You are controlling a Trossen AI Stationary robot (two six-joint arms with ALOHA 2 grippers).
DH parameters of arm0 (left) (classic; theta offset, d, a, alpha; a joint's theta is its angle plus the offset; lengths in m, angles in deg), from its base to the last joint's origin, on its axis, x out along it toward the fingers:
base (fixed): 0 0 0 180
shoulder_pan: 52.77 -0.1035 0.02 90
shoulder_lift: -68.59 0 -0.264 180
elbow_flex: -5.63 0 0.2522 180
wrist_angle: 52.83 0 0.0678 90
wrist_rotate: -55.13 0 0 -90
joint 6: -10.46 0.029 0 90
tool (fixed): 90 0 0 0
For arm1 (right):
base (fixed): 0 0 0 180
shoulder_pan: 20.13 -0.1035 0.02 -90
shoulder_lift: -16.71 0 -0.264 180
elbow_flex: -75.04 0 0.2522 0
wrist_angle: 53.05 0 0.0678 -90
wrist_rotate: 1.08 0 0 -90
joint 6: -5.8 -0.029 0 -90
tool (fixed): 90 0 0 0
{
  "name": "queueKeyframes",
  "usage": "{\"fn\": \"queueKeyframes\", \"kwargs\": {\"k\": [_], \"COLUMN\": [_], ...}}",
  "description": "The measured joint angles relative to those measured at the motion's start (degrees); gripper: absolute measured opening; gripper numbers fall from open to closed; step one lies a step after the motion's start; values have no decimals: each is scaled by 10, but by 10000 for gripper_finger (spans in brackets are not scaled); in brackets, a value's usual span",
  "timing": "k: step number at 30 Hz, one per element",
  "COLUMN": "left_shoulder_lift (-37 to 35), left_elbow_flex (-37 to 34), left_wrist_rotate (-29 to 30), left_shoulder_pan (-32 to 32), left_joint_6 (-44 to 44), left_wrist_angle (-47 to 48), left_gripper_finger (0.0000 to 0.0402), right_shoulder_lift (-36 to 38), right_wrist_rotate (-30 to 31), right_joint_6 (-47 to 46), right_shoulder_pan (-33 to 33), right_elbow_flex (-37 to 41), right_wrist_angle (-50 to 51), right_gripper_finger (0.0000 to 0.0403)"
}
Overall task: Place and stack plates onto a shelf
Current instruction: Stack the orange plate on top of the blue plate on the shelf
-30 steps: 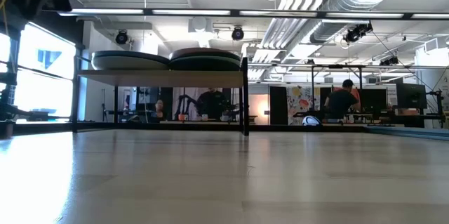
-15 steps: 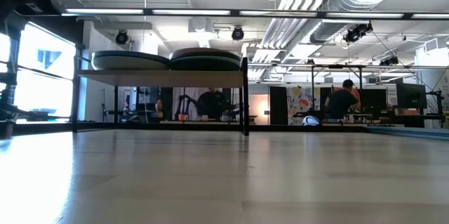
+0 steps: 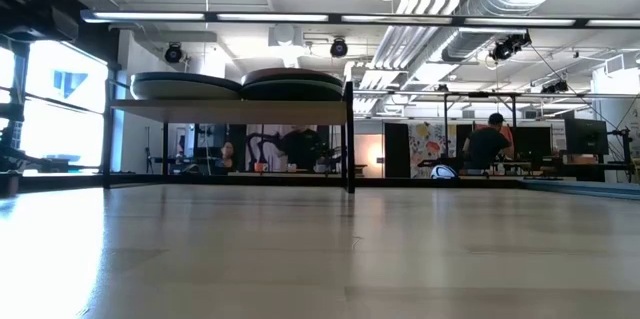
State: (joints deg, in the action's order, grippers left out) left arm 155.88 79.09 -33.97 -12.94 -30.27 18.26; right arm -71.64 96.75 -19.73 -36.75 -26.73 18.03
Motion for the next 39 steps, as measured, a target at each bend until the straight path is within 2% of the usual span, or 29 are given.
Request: {"fn": "queueKeyframes", "kwargs": {"k": [13,39], "left_shoulder_lift": [49,124], "left_elbow_flex": [0,0], "left_wrist_rotate": [13,19], "left_shoulder_pan": [0,-3], "left_joint_6": [5,50], "left_wrist_angle": [-5,-7], "left_gripper_finger": [85,85], "right_shoulder_lift": [-49,-51], "right_wrist_rotate": [-23,-23], "right_joint_6": [1,0], "right_shoulder_pan": [-8,-10], "right_elbow_flex": [0,0], "right_wrist_angle": [-11,-21], "right_gripper_finger": [124,124]}}
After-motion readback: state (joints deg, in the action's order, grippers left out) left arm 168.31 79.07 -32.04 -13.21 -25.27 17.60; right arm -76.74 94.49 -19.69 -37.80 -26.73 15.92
